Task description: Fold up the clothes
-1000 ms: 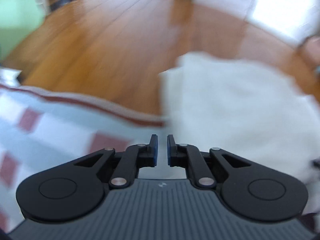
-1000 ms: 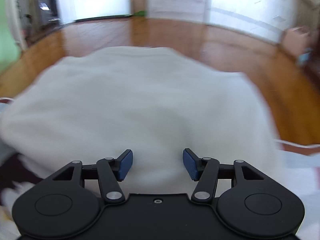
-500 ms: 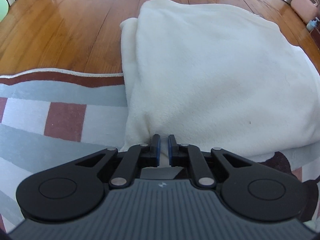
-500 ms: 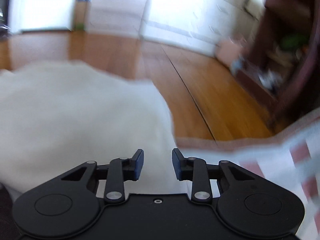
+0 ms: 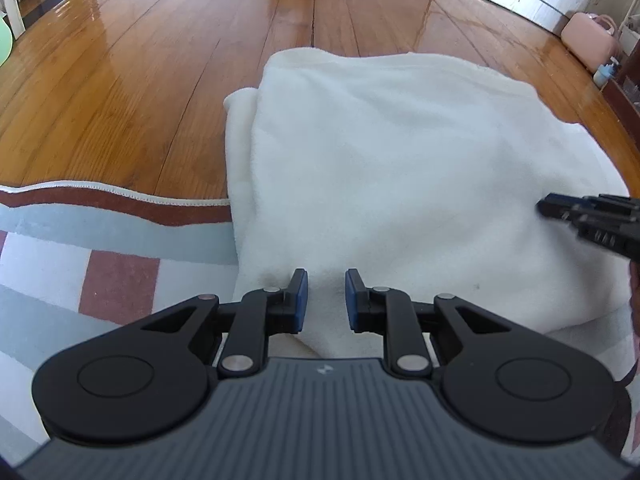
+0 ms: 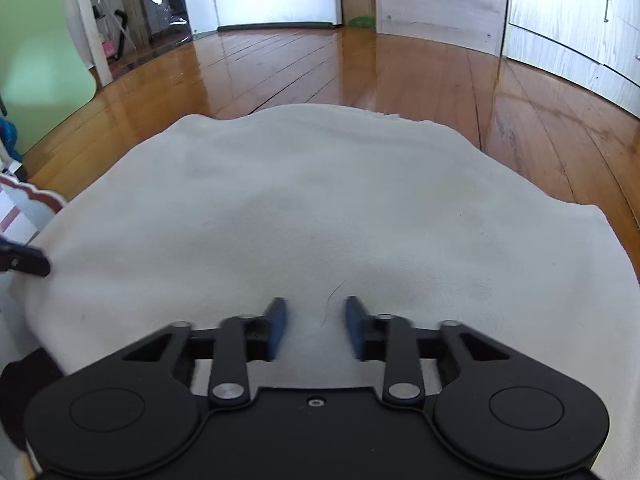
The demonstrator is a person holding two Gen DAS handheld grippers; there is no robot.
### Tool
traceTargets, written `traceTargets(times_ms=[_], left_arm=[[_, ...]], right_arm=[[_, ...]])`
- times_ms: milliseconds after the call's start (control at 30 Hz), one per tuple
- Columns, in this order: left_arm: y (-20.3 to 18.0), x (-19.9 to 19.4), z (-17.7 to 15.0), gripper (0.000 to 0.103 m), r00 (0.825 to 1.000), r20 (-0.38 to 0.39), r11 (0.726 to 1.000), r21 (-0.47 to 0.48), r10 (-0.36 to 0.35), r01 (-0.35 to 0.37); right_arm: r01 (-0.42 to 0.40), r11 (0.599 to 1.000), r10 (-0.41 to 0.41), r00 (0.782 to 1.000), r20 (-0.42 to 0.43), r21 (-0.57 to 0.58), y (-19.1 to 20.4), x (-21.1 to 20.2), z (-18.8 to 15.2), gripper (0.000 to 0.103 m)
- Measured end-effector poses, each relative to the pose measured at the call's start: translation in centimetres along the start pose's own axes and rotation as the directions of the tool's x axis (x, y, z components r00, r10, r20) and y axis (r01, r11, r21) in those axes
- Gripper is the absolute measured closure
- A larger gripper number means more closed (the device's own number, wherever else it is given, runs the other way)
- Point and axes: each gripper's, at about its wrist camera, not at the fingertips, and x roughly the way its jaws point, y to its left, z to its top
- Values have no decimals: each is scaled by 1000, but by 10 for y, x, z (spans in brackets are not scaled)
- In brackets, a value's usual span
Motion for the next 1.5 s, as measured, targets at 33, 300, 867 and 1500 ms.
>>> traceTargets(times_ms=[33, 300, 867, 1500], left_arm=[[0, 0, 0, 84, 1000, -2, 1000, 1, -1, 1], [-4, 3, 6, 84, 1000, 3, 1000, -2, -15, 15], [-36, -9, 14, 63, 995, 70, 995, 63, -76, 72], [-200, 44, -7, 53, 993, 8, 949, 297, -117, 109]], right_arm=[[10, 1000, -10, 1000, 4, 9, -3, 0, 0, 103], [99, 987, -110, 990, 88, 123, -35, -25, -4, 103], [563, 703, -600, 798, -64, 435, -185, -88, -24, 26], [-161, 447, -14, 982, 186, 880, -153, -109, -172, 24]])
